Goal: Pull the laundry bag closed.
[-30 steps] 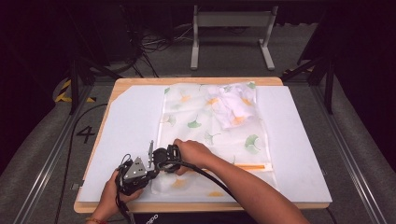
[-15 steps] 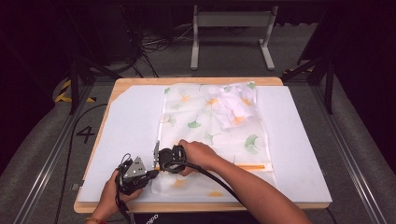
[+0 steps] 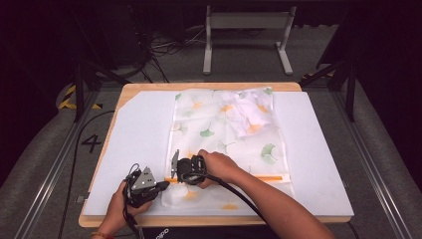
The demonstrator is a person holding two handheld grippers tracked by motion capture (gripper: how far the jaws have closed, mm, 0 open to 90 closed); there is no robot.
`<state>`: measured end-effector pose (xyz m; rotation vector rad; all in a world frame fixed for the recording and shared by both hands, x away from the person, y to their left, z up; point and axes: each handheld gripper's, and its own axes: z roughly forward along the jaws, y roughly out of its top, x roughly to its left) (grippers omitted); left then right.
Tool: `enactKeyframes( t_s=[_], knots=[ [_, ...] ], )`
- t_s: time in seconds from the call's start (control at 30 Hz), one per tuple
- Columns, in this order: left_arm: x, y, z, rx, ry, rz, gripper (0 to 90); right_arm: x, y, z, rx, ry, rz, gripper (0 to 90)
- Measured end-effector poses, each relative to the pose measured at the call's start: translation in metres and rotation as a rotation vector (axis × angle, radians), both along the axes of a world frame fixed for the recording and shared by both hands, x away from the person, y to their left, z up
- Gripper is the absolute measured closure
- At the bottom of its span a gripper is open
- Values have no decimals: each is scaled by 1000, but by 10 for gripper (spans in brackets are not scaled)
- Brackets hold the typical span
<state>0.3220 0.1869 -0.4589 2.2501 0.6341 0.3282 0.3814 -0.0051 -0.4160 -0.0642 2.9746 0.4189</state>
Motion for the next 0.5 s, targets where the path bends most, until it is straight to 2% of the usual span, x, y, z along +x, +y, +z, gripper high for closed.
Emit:
enactKeyframes(
  t_s=[0.5],
  knots=[
    [1,0,0,-7,5,1,900,-2,-23,0,13,2,-25,849]
  ],
)
